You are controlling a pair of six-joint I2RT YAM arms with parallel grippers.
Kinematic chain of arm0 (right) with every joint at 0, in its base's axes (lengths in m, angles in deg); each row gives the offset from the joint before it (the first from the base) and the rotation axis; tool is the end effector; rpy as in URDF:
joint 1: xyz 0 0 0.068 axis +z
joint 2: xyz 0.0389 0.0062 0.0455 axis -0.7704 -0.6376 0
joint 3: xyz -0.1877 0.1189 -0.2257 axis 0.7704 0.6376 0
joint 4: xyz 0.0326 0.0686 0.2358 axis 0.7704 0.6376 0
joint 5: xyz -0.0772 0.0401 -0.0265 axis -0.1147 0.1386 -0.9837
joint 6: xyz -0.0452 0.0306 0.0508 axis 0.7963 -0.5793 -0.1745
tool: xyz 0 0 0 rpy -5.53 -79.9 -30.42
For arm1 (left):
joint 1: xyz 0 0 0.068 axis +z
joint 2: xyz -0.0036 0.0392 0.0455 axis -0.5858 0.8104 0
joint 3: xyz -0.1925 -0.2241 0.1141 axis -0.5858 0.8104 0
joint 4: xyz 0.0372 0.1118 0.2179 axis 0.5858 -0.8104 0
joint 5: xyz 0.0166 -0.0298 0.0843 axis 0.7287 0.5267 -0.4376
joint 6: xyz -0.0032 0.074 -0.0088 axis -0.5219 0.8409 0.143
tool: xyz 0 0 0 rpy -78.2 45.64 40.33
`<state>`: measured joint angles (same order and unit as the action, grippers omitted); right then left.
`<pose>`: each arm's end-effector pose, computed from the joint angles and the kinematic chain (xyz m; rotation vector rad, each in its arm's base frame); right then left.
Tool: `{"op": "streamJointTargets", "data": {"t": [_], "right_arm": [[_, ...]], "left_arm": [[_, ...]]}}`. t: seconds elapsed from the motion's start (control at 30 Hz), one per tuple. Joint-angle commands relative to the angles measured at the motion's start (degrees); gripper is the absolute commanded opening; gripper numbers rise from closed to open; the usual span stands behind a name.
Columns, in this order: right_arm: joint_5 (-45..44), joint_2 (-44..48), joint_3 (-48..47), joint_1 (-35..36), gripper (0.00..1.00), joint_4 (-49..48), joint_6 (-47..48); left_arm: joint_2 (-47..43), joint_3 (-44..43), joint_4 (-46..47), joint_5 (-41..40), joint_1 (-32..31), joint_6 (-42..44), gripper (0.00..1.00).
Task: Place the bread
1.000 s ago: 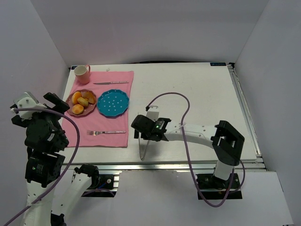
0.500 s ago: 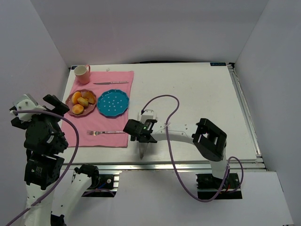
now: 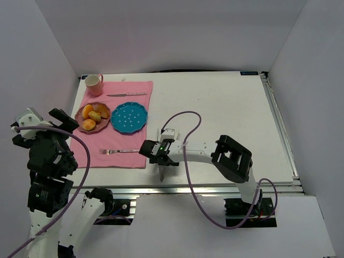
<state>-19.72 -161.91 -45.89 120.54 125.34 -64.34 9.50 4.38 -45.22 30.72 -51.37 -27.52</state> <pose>0.1741 0.3796 0.1994 0.0722 2.4812 0.1022 0.0267 0.0425 0.4719 -0.5961 1.4029 0.3270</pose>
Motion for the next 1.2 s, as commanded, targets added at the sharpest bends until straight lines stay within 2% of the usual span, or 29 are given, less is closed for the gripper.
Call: {"op": "streamJointTargets", "data": {"t": [0.0, 0.13, 0.17, 0.23, 0.27, 0.33, 0.43, 0.53, 0.67, 0.8, 0.87, 1.0, 1.17], "right_arm": [[-1.7, -1.5, -2.4, 0.3, 0.89, 1.7, -3.1], [-1.3, -3.2, -2.1, 0.3, 0.88, 1.0, -2.8], [-1.0, -3.4, -2.0, 0.3, 0.81, 0.7, -2.8], [-0.6, -3.4, -1.6, 0.3, 0.75, -0.2, -2.6], [-0.3, -3.3, -1.2, 0.3, 0.64, -0.4, -2.4], [0.0, -2.6, -0.7, 0.3, 0.53, -1.1, -2.3], [0.2, -1.5, -0.3, 0.3, 0.51, -1.2, -1.4], [-0.7, 0.9, -1.1, 0.3, 0.42, 0.8, 0.2], [-3.2, 6.1, -3.3, 0.3, 0.40, 3.5, 5.9], [0.5, 9.3, -9.1, 0.3, 0.38, 2.5, 22.2], [2.9, 8.6, -12.4, 0.3, 0.37, 4.4, 26.3], [6.9, 5.4, -25.8, 0.3, 0.35, 8.9, 38.0], [9.9, 3.3, -33.9, 0.0, 0.34, 8.8, 46.3]], "left_arm": [[-0.4, -1.1, -0.7, -0.3, -0.2, 0.4, 0.98], [-0.5, -0.7, -0.8, -0.7, -0.2, 0.4, 0.98], [-0.5, -0.8, -0.8, -0.7, -0.2, 0.4, 0.98], [-0.6, -0.8, -0.8, -0.7, -0.2, 0.4, 0.98], [-0.6, -0.7, -0.8, -0.7, -0.2, 0.5, 0.98], [-0.7, -0.9, -0.8, -1.0, -0.2, 0.5, 0.98], [-0.6, -1.3, -1.2, -1.2, -0.1, 0.7, 0.98], [-0.5, -2.4, -1.5, -1.3, -0.2, 0.7, 0.98], [-0.2, -2.6, -1.5, -1.6, -0.2, 0.8, 0.98], [0.0, -2.4, -0.9, -1.8, -0.2, 1.1, 0.98], [0.1, -2.6, -0.8, -2.0, -0.2, 1.5, 0.98], [0.7, -4.0, -0.8, -3.3, -0.2, 2.2, 0.98], [1.5, -4.8, -0.5, -4.3, -0.2, 3.5, 0.98]]}}
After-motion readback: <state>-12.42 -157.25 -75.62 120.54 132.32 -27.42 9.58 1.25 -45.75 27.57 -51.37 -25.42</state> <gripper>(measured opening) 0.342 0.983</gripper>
